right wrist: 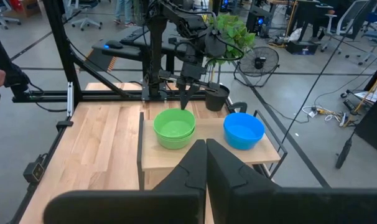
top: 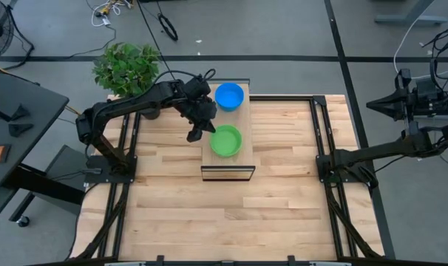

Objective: Pick & Place Mini bowls
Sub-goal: Stack the green bowl on the green bowl on the shelf, then return to Home Position

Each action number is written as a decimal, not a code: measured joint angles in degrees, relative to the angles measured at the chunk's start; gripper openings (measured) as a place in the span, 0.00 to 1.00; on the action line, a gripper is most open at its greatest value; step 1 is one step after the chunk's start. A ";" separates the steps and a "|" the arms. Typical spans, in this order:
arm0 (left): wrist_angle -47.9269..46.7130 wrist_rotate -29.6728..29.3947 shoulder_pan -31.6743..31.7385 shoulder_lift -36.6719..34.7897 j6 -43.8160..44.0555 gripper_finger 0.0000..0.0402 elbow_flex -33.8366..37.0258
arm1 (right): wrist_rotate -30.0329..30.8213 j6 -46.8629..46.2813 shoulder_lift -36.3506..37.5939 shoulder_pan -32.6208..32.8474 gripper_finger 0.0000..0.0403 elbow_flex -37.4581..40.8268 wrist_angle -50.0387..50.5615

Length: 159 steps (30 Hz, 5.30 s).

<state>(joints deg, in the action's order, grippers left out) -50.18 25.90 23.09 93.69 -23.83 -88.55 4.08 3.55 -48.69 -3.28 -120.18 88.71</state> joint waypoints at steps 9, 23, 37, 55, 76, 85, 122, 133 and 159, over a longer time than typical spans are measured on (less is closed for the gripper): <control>0.00 -1.74 -0.01 0.00 -0.60 0.00 0.00 | 0.00 0.00 -0.01 0.00 0.02 0.00 0.00; 3.67 -1.75 0.22 0.05 -1.76 0.00 -0.02 | 0.00 0.00 0.01 0.00 0.02 0.00 0.00; 12.54 4.85 0.98 2.10 0.28 0.00 -0.07 | 0.00 0.00 0.00 0.00 0.02 0.00 0.00; 11.44 4.81 1.62 3.83 0.61 0.00 -0.04 | 0.00 0.00 0.00 0.01 0.02 0.00 -0.02; 8.12 0.74 1.60 3.85 0.46 0.00 -0.04 | 0.00 0.00 0.00 0.01 0.02 0.00 0.00; 8.58 0.71 1.60 3.85 0.70 0.00 -0.04 | 0.00 0.00 -0.01 0.00 0.02 0.00 -0.01; 10.95 -10.54 -13.11 -11.53 19.05 0.00 -0.13 | 0.00 0.00 0.01 -0.01 0.02 0.00 0.00; 10.92 -10.91 -13.61 -19.21 20.26 0.00 -0.13 | 0.00 0.00 0.01 0.00 0.02 0.00 0.00; 8.43 -15.80 -17.60 -29.29 21.73 0.00 -0.05 | 0.00 0.00 0.01 0.01 0.02 0.00 0.00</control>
<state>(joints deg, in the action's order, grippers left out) -41.75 10.11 5.49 64.40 -2.11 -88.61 4.08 3.55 -48.69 -3.27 -120.18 88.71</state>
